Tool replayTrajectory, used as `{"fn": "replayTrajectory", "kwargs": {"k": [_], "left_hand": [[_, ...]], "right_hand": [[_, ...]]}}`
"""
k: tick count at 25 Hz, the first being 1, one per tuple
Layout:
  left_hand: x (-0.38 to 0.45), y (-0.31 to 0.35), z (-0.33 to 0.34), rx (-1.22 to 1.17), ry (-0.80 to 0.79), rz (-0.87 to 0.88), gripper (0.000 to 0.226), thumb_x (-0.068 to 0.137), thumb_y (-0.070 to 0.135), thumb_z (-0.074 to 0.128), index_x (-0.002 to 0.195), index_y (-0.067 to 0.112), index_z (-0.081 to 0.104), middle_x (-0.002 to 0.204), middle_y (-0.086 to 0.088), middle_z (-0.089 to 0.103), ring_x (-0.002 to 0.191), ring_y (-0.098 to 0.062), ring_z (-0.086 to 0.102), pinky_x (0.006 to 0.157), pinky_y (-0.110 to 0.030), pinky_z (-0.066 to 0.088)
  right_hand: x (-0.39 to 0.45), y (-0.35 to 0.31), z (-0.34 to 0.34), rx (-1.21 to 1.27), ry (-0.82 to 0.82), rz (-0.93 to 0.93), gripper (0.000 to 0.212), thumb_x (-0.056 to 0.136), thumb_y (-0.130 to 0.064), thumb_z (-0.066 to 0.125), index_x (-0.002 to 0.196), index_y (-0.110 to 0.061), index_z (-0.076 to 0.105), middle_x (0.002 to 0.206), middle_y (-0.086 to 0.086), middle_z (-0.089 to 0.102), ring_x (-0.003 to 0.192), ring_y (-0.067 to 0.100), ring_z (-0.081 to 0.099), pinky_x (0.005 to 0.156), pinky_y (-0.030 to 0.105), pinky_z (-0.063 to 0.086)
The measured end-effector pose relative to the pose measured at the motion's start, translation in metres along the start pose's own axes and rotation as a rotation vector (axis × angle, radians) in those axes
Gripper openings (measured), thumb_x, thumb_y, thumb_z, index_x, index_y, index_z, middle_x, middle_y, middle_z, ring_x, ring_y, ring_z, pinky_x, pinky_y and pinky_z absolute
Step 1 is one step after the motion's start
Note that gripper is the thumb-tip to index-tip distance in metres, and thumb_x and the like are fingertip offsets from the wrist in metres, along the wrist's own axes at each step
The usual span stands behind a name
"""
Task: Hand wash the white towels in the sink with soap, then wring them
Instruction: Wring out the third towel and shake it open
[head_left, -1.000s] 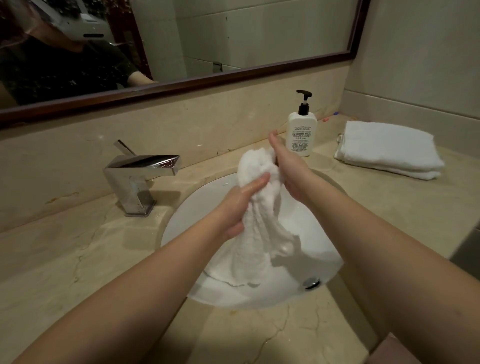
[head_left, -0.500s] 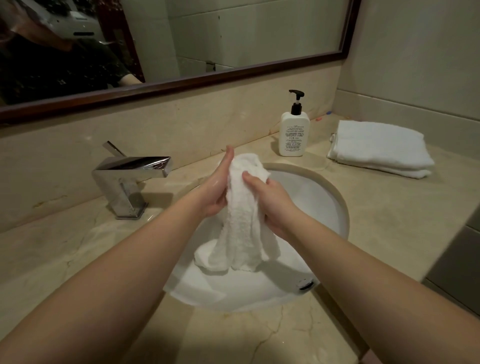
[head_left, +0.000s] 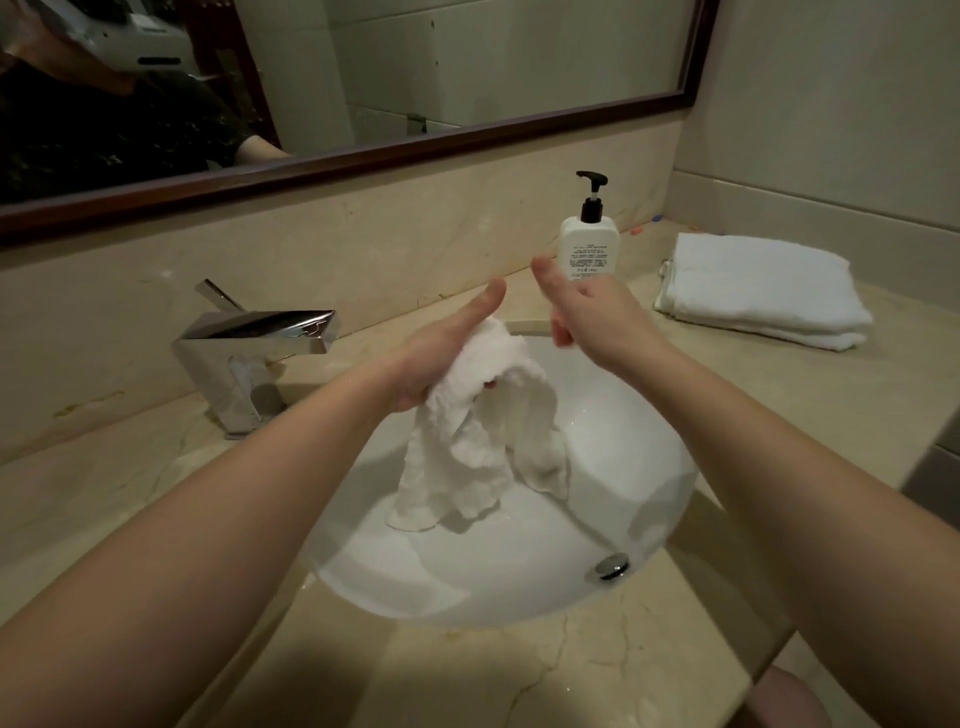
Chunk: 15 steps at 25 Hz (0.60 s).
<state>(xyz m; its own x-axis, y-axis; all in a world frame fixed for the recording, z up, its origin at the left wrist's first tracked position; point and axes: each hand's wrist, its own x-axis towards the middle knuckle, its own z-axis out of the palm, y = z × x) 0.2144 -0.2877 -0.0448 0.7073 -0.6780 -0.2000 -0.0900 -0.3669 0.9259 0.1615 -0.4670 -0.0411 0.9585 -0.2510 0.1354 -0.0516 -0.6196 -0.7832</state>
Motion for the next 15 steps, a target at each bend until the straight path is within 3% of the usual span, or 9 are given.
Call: {"fn": "replayTrajectory", "kwargs": {"k": [1,3,4,6,8,12,15], "left_hand": [[0.002,0.008,0.002,0.015,-0.013,0.009,0.098,0.090,0.079,0.025,0.141,0.000,0.052,0.101,-0.020,0.075,0.084,-0.029,0.075,0.088,-0.039,0.059],[0.008,0.021,0.004,0.000,-0.074,0.021,0.090,0.090,0.082,0.015,0.132,0.016,0.060,0.104,-0.018,0.074,0.087,-0.028,0.076,0.080,-0.039,0.060],[0.010,0.026,0.003,-0.029,-0.121,0.002,0.092,0.089,0.085,0.016,0.122,0.016,0.066,0.102,-0.017,0.074,0.089,-0.030,0.075,0.079,-0.040,0.060],[0.014,0.030,0.001,-0.052,-0.200,-0.049,0.094,0.087,0.087,0.020,0.108,0.014,0.074,0.101,-0.019,0.074,0.093,-0.036,0.073,0.083,-0.043,0.060],[0.015,0.027,-0.002,-0.022,-0.255,-0.069,0.090,0.084,0.086,0.027,0.120,0.015,0.069,0.113,-0.021,0.073,0.105,-0.039,0.071,0.089,-0.045,0.060],[0.014,-0.005,-0.010,-0.088,-0.337,-0.014,0.093,0.061,0.083,0.068,0.132,0.023,0.057,0.124,-0.006,0.073,0.117,-0.027,0.068,0.094,-0.037,0.058],[0.014,-0.027,-0.009,0.023,-0.282,0.069,0.086,0.061,0.048,0.091,0.133,0.017,0.057,0.126,-0.004,0.071,0.118,-0.024,0.067,0.101,-0.037,0.053]], "right_hand": [[0.001,0.000,-0.002,0.141,-0.049,-0.091,0.069,0.095,-0.069,0.038,0.100,-0.010,0.073,0.102,0.000,0.073,0.092,0.005,0.066,0.089,0.031,0.046],[-0.001,-0.001,-0.001,0.335,-0.333,-0.140,0.067,0.090,-0.064,0.050,0.138,-0.017,0.055,0.135,-0.006,0.060,0.122,0.006,0.056,0.107,0.031,0.039],[-0.001,0.002,0.000,0.337,-0.423,-0.125,0.064,0.088,-0.057,0.058,0.138,-0.017,0.054,0.133,-0.007,0.061,0.121,0.008,0.058,0.105,0.029,0.043],[0.000,0.006,-0.001,0.260,-0.456,-0.134,0.036,0.087,-0.041,0.072,0.113,-0.017,0.066,0.102,-0.008,0.075,0.095,0.008,0.071,0.084,0.022,0.054],[-0.002,0.000,-0.005,0.205,-0.411,-0.143,0.022,0.083,-0.036,0.078,0.095,-0.018,0.071,0.083,-0.005,0.077,0.078,0.011,0.074,0.070,0.023,0.056],[0.000,-0.004,-0.008,0.228,-0.267,-0.086,0.038,0.077,-0.035,0.085,0.097,-0.005,0.074,0.088,0.015,0.076,0.079,0.028,0.075,0.073,0.043,0.060],[0.005,0.001,-0.012,0.415,-0.151,-0.003,0.037,0.077,-0.030,0.085,0.098,-0.003,0.070,0.086,0.012,0.075,0.075,0.027,0.075,0.066,0.036,0.060]]}}
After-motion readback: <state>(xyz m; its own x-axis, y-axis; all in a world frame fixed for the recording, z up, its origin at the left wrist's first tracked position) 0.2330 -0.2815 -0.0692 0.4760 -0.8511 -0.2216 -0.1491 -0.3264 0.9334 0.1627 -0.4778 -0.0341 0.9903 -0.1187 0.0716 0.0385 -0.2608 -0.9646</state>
